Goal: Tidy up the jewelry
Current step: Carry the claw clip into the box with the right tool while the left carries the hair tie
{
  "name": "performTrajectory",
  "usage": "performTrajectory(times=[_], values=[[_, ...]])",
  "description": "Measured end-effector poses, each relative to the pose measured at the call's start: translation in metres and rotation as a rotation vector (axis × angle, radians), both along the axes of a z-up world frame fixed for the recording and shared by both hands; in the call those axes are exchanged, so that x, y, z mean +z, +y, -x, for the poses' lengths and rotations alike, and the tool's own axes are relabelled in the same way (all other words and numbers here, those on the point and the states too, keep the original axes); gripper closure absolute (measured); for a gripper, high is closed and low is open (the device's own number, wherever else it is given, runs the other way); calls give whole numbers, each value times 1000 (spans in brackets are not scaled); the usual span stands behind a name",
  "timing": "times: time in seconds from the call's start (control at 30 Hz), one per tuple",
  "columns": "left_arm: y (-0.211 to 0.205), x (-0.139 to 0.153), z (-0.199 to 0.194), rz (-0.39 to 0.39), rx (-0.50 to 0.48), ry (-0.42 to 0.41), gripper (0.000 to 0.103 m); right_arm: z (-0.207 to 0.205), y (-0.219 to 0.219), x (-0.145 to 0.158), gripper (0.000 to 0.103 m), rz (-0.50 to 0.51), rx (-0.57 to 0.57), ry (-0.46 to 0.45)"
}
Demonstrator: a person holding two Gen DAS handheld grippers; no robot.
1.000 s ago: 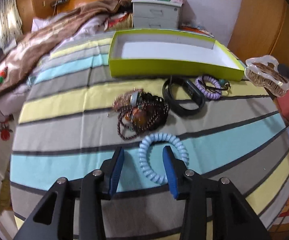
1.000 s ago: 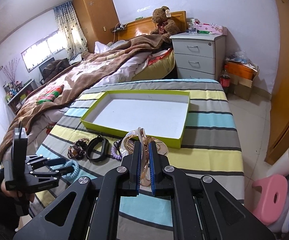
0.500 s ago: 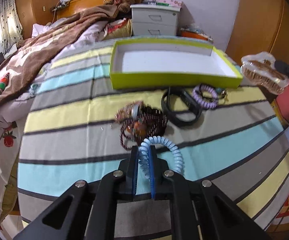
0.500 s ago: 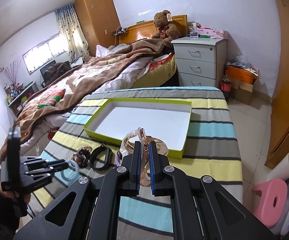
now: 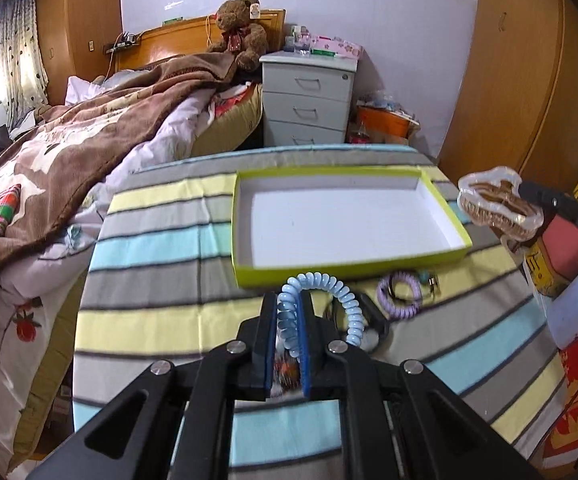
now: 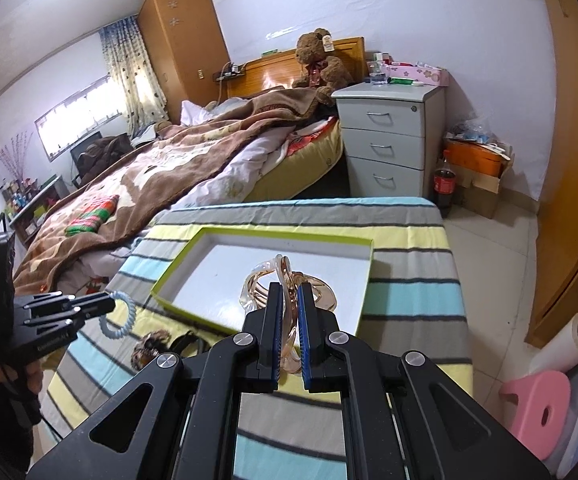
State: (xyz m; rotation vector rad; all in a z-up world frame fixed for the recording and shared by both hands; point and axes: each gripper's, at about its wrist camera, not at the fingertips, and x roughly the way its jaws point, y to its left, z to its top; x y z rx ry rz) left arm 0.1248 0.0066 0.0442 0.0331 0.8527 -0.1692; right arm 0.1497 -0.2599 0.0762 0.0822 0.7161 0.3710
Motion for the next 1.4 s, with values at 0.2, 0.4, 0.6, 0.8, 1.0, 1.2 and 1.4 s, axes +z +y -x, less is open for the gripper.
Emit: performTrajectory(times=[0.2,0.4,0.6,0.8,1.0,1.2,1.4], values=[[4,9,-36,26,10,-12,93,-26,-2,-3,96,-6,-34,9],[4,8,-73,82,17,-8,93,-55,-2,-19,96,-22,-80,52],[2,-6,-110,111,22,23,93,-81,4,-39,96,-21,-106,94],[1,-26,-139,134,40,73,93,-100,9,-58,96,-38,-123,138],[-1,-45,-159,141,57,120,93,-114,13,-69,96,-21,-143,153],[-1,-59,-170,127,68,143,93,-118,8,-75,96,-10,-171,144],[-1,-67,-172,120,75,159,93,-118,7,-77,95,27,-175,132]])
